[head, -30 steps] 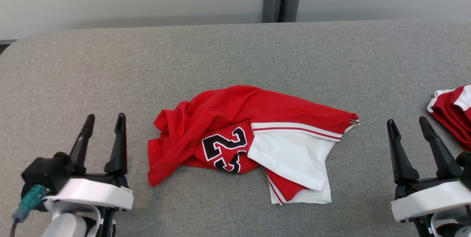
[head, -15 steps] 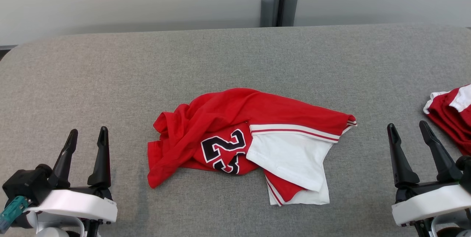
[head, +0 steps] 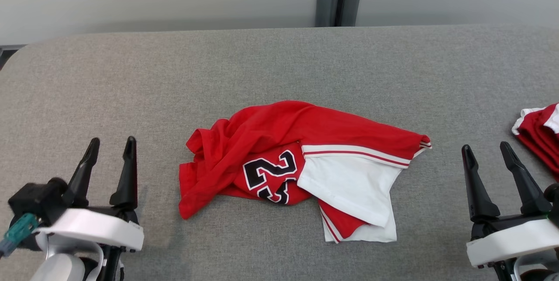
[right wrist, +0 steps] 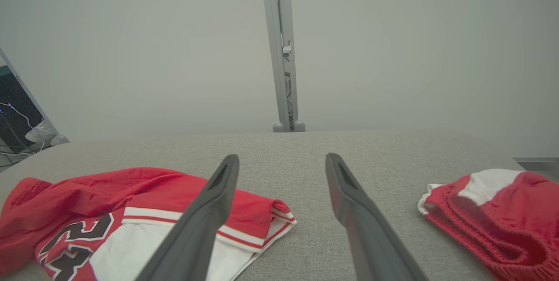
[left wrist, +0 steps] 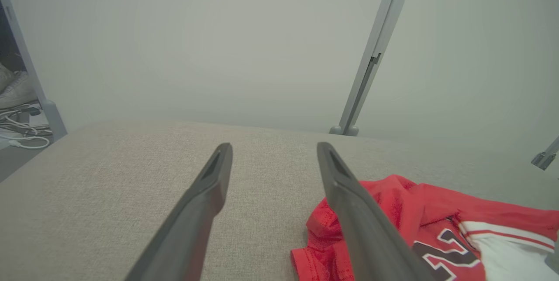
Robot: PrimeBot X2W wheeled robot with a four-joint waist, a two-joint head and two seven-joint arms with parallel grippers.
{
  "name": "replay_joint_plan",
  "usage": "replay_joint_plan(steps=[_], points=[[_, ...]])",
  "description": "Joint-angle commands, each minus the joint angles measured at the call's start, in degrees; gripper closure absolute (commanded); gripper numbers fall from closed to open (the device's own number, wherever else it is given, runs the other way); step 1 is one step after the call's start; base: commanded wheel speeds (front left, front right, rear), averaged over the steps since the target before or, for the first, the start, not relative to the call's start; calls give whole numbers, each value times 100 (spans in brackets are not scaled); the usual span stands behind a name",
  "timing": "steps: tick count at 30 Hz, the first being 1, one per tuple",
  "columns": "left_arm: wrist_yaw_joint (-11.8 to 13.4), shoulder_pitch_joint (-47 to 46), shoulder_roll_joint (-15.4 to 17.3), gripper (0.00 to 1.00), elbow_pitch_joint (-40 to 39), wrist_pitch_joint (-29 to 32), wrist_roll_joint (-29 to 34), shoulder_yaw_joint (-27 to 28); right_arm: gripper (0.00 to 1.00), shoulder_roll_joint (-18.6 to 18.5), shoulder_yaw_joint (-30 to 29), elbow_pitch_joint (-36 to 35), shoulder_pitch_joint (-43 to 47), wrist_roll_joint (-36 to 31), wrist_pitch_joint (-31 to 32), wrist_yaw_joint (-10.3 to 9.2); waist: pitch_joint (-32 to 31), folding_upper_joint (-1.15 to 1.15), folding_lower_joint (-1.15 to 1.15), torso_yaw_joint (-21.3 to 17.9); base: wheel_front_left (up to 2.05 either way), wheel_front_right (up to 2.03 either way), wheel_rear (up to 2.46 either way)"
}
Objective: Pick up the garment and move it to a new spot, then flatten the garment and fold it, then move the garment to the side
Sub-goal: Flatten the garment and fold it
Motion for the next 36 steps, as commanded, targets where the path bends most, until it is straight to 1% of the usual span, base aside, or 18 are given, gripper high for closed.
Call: replay_joint_plan(steps=[1,4,8,10,15,20,21,23,27,31,33,36], points=[[-75,-170,43,0,34,88,-8,-61,0,-27,-16,-24,-43,-29,36,2,53,0,0,23,0,0,0],[-366,-485,75,0,254,468,-121,-293,0,-28,29,-41,-121,-54,42,2,139,0,0,4,0,0,0],[-802,-876,-48,0,681,942,-318,-638,0,-27,118,-17,-208,-63,38,2,227,0,0,-76,0,0,0],[-963,-1025,-95,0,907,1118,-340,-794,0,-29,118,7,-224,-52,18,2,247,0,0,-123,0,0,0],[-1203,-1227,-264,0,1340,1450,-523,-1026,0,-28,112,46,-241,-5,-24,2,293,0,0,-249,0,0,0],[-1300,-1305,-285,0,1563,1677,-654,-1115,0,-27,89,71,-245,6,-68,2,336,0,0,-307,0,0,0],[-1337,-1305,-311,18,1571,1698,-701,-1111,0,-28,84,74,-243,9,-76,2,342,0,0,-311,0,0,0],[-1375,-1325,-302,100,1584,1716,-747,-1115,0,-28,77,90,-236,19,-85,2,353,0,0,-315,0,0,0],[-1458,-1357,-282,100,1524,1708,-872,-1089,0,-28,72,123,-270,33,-118,2,358,0,0,-312,0,0,0],[-1483,-1387,-214,100,1370,1533,-856,-989,0,-28,60,148,-285,41,-137,2,353,0,0,-303,0,0,0],[-1448,-1398,-173,100,1192,1433,-856,-901,0,-28,45,161,-285,45,-150,2,351,0,0,-288,0,0,0],[-1293,-1371,2,100,899,1359,-802,-732,0,-27,34,175,-274,54,-163,2,348,0,0,-265,0,0,0]])
